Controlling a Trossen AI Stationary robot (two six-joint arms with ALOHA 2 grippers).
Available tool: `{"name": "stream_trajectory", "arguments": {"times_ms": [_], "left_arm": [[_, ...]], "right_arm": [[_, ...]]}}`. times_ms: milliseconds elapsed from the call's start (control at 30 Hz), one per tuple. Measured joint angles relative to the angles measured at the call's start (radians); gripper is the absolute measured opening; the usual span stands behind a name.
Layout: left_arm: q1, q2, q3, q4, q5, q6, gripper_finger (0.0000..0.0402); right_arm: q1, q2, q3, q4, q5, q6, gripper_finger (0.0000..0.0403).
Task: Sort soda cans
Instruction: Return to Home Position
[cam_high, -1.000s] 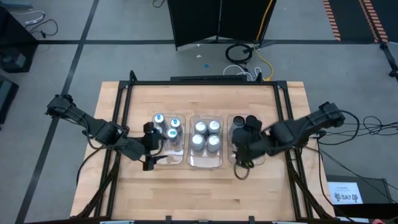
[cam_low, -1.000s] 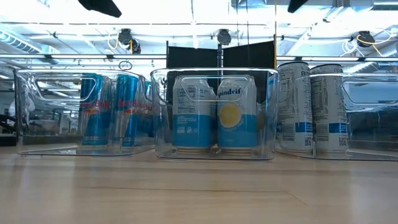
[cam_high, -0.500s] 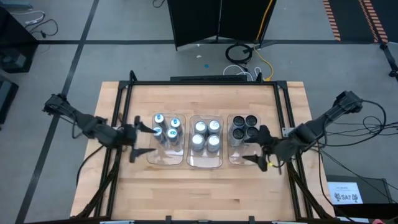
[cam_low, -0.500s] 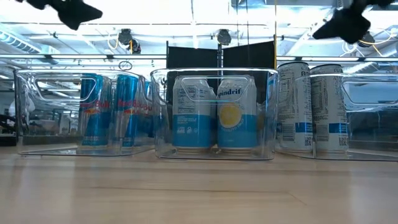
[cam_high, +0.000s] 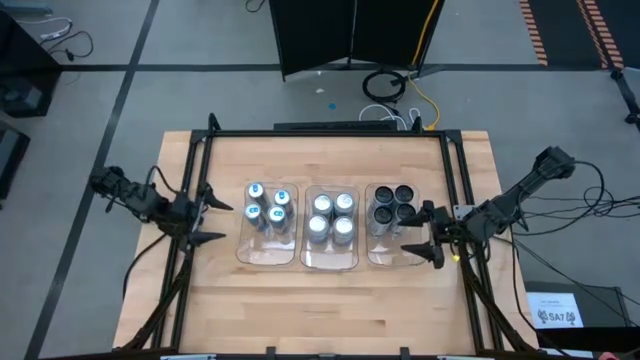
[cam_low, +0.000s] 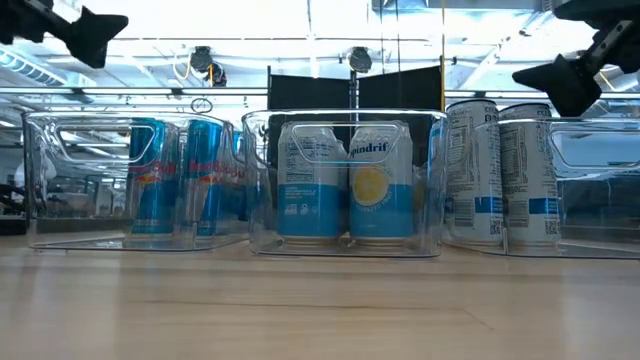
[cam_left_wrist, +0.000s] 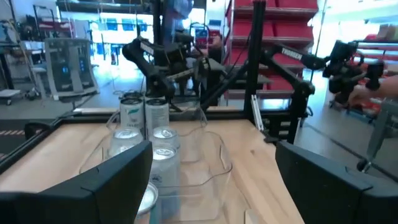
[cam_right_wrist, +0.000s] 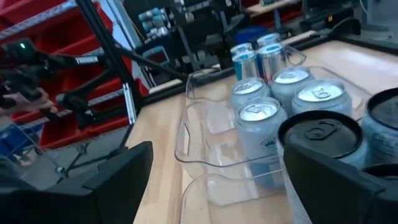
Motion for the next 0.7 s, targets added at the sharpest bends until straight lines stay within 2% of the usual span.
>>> {"name": "stream_trajectory", "arguments": {"times_ms": [167, 433, 700], "left_arm": [[0.001, 0.000, -0.001, -0.035, -0.033, -0.001, 0.0350], [0.001, -0.001, -0.004, -0.016, -0.027, 0.001, 0.0350], [0.001, -0.001, -0.140, 0.171, -0.008, 0.001, 0.0350]], "right_arm": [[0.000, -0.106, -0.042, 0.020, -0.006, -0.066, 0.0354], [0.000, -0.252, -0.042, -0.012, -0.010, -0.253, 0.0354], [0.000, -0.314, -0.042, -0.067, -0.011, -0.241, 0.0354]]}}
